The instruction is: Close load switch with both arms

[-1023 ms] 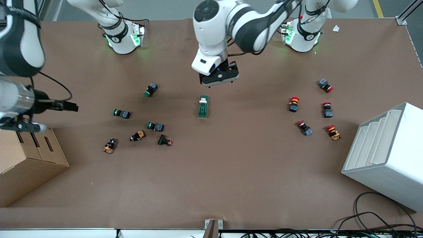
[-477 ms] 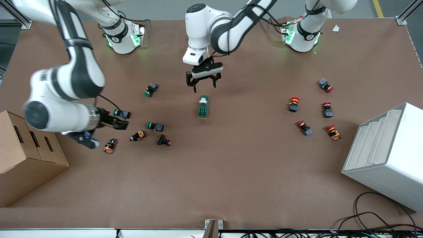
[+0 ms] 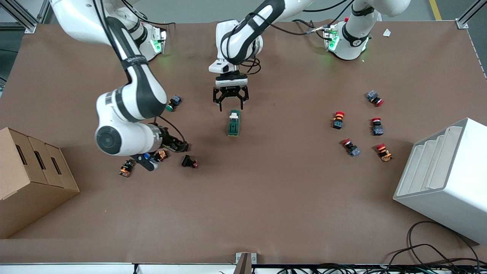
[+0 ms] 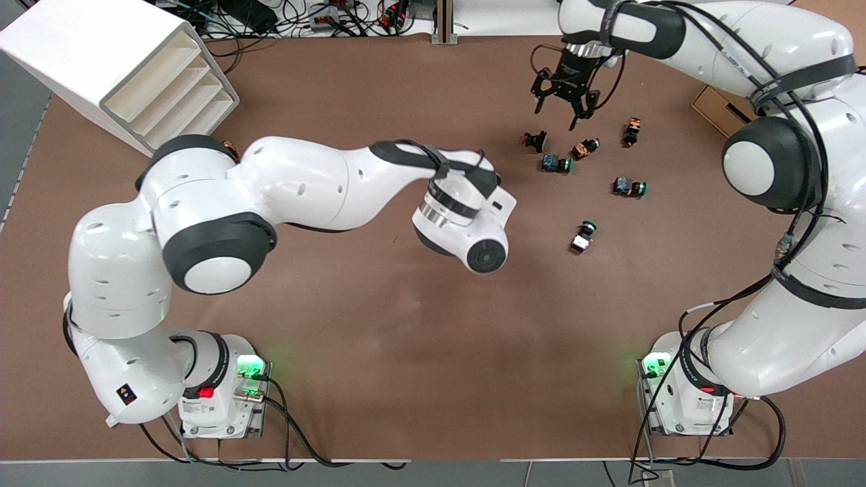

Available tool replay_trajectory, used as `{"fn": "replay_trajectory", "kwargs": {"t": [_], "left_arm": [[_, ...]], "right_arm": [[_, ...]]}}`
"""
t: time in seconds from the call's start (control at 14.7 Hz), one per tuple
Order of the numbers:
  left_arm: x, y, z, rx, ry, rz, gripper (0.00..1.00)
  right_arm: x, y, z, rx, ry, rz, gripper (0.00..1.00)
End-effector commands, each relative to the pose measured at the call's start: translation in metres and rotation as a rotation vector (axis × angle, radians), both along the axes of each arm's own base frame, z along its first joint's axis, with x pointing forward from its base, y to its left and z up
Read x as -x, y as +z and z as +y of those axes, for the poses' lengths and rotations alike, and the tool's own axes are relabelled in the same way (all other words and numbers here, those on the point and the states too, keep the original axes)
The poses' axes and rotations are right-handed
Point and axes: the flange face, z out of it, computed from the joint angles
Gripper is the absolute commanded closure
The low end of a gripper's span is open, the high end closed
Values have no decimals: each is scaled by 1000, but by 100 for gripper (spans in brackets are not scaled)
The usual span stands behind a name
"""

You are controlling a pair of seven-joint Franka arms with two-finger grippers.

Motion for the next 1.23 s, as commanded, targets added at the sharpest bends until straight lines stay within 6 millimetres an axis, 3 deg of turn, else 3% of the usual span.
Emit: {"fn": "replay_trajectory", "kwargs": {"t": [0.0, 0.27, 0.48, 0.68, 1.16], "left_arm": [[17, -32, 1, -67, -5, -101, 1], [25, -52, -1, -66, -14, -134, 1], [33, -88, 4, -46, -110, -206, 1], [33, -93, 6, -65, -131, -223, 1], [35, -104, 9, -140, -171, -230, 1]], "right_arm": [[20, -25, 39, -20, -52, 37, 0], [55, -65, 93, -53, -38, 46, 0], [78, -82, 118, -79, -48, 28, 0], [105, -96, 143, -62, -80, 30, 0], [144, -120, 191, -18, -103, 9, 0]]}}
